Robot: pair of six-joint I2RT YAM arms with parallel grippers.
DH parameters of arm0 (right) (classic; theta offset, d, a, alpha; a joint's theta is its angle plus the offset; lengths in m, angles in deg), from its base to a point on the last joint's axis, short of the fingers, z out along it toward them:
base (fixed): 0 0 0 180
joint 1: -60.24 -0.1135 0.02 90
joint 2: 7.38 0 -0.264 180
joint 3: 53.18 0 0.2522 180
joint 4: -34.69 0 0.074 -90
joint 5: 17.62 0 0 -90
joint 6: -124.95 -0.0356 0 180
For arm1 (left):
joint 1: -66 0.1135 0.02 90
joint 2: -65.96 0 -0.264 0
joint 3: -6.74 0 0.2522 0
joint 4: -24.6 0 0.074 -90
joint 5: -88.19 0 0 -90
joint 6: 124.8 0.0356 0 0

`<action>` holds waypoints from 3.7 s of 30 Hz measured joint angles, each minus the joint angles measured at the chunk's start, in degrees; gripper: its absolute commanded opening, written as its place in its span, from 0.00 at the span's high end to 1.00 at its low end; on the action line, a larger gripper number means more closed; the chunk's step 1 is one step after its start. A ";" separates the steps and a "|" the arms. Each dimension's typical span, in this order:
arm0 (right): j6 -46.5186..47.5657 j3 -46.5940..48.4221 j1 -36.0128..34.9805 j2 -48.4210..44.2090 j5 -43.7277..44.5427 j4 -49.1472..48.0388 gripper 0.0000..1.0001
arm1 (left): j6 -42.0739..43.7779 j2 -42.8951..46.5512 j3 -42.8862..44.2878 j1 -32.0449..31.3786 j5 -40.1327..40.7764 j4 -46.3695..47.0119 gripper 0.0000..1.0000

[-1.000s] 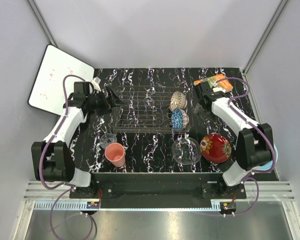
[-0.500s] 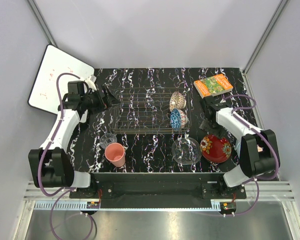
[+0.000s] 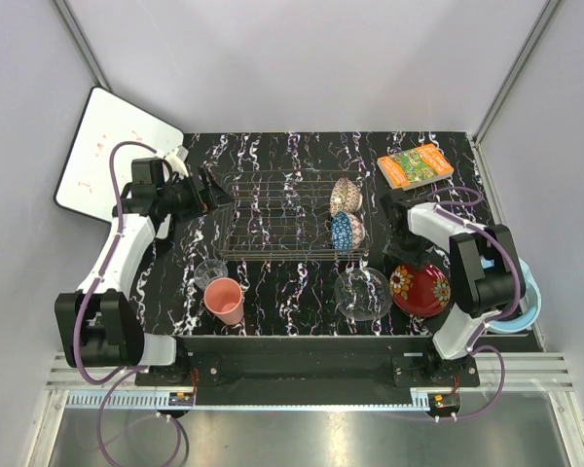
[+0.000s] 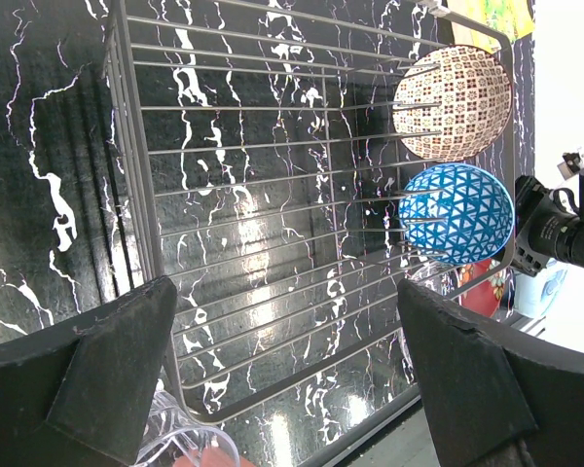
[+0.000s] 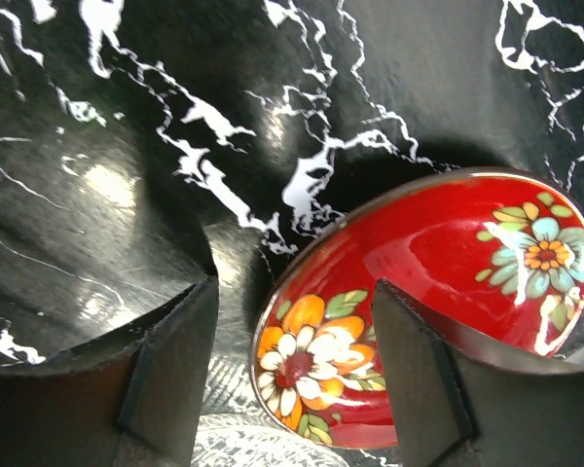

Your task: Load the mixed dishes into the dish rack

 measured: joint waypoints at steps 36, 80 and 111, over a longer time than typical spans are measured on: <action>2.19 10.01 -0.15 4.42 -3.43 1.40 1.00 | 0.83 1.03 0.00 0.04 0.31 0.11 0.01; -2.03 -10.23 4.48 -26.69 -11.47 7.37 0.28 | 1.64 5.60 -2.80 -0.04 -1.97 0.94 0.01; -33.57 -38.60 4.48 -59.39 -5.20 -3.26 0.27 | 1.97 5.60 -2.78 -0.37 -3.28 0.76 0.01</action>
